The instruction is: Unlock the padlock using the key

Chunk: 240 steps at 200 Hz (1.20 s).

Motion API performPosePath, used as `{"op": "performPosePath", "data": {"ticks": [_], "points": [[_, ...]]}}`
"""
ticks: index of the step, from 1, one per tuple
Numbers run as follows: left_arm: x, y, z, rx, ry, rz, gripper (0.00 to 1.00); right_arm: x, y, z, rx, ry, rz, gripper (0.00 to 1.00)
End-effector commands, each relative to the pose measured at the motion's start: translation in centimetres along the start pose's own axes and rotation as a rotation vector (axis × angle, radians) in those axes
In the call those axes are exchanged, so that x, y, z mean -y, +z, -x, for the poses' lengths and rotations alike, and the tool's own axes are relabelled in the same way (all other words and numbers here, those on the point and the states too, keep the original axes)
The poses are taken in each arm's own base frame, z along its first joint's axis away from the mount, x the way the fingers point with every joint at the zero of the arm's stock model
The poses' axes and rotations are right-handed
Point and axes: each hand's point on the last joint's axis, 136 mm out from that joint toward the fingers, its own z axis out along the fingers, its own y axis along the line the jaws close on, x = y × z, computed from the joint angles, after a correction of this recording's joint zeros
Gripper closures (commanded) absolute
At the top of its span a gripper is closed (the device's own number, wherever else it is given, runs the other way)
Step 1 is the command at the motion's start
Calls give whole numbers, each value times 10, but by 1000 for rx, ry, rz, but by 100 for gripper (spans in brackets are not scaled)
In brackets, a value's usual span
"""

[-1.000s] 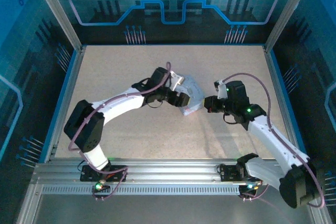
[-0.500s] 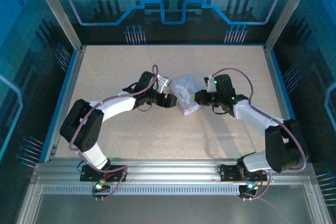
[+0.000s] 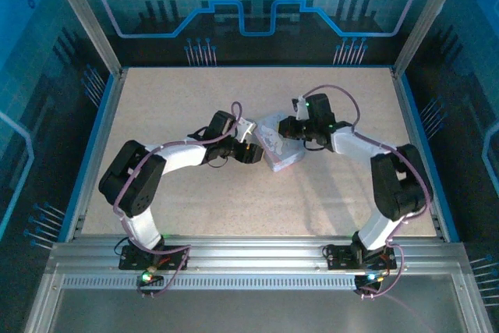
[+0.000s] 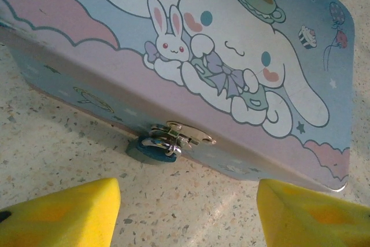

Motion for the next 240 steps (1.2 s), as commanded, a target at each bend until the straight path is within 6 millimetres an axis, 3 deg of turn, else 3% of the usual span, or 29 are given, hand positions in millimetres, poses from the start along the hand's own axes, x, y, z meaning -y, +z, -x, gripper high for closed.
{"op": "performPosePath", "data": {"ticks": [1, 39, 85, 129, 173, 240], "points": [[0, 3, -5, 5, 32, -33, 37, -20, 19, 9, -17, -13, 82, 100], [-2, 3, -8, 5, 34, -26, 41, -32, 46, 12, -49, -34, 105, 100], [-3, 5, -10, 9, 32, -33, 45, -28, 68, 4, -90, -15, 92, 100], [-5, 10, -12, 12, 27, -40, 49, -22, 77, -10, -134, 1, 72, 100], [-10, 15, -15, 18, 39, -35, 49, -29, 87, -23, -169, -7, 91, 100], [-29, 17, -20, 34, 125, 45, 50, -32, 88, -22, -170, -16, 95, 100]]}}
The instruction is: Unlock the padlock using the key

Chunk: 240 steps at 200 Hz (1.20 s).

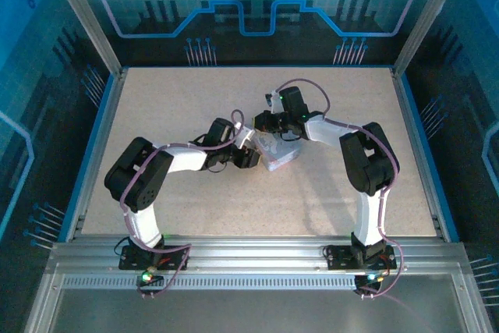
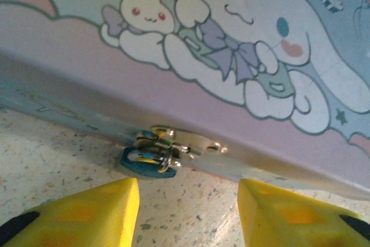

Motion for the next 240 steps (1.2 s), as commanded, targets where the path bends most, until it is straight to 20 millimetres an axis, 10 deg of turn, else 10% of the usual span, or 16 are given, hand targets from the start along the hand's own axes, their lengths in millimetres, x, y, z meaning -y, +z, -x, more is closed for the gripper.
{"op": "performPosePath", "data": {"ticks": [1, 130, 240], "points": [[-14, 2, -2, 11, 69, 48, 50, 8, 13, -25, -85, 37, -17, 100], [-16, 17, 0, -20, 100, -12, 41, 7, 13, -24, -89, 29, -16, 100], [4, 19, 8, -21, 69, -131, 53, 5, 15, -22, -85, 32, -8, 100]]}}
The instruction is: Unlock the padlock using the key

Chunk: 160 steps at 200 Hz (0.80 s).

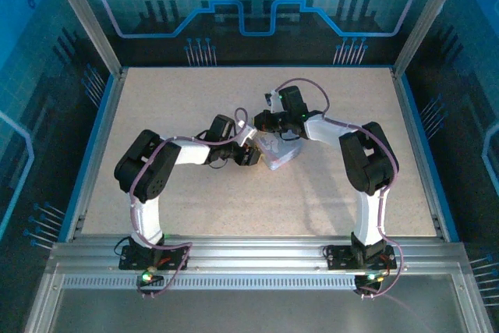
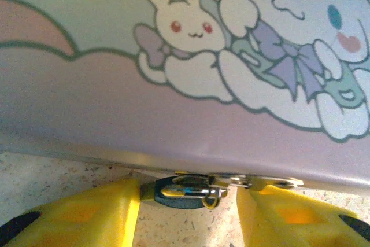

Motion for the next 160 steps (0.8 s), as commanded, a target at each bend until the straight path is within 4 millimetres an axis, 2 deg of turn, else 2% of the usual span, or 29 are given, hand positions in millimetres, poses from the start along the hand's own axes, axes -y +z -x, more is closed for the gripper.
{"op": "performPosePath", "data": {"ticks": [1, 77, 160], "points": [[13, 2, 7, 6, 9, -69, 53, 6, 14, -23, -81, 31, -7, 100], [14, 3, 8, 12, -1, -73, 61, 5, 13, -23, -76, 34, -4, 100], [20, 6, 5, 5, 1, -79, 60, 4, 13, -23, -68, 38, -1, 100]]}}
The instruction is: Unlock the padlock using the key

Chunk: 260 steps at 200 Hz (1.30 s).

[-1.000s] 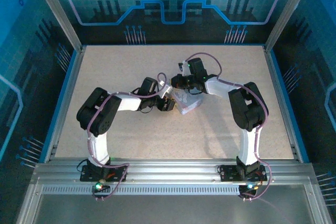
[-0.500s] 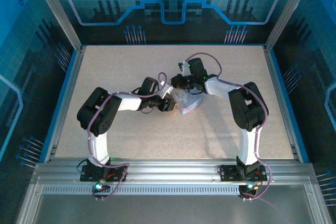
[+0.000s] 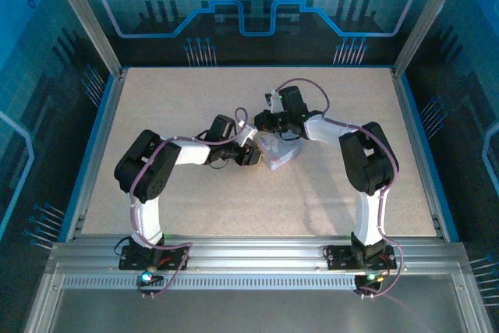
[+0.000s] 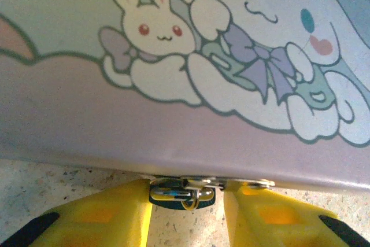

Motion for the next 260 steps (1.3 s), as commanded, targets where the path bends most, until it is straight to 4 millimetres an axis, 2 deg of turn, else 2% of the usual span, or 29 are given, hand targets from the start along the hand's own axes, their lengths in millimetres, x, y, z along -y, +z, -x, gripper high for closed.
{"op": "performPosePath", "data": {"ticks": [1, 134, 260], "points": [[13, 6, 5, 5, 21, -46, 60, 4, 13, -24, -70, 32, -1, 100], [22, 8, 1, -10, 39, -37, 61, 3, 13, -22, -65, 32, 5, 100], [25, 7, -11, -31, 28, -17, 59, 4, 13, -19, -52, 33, -3, 100]]}}
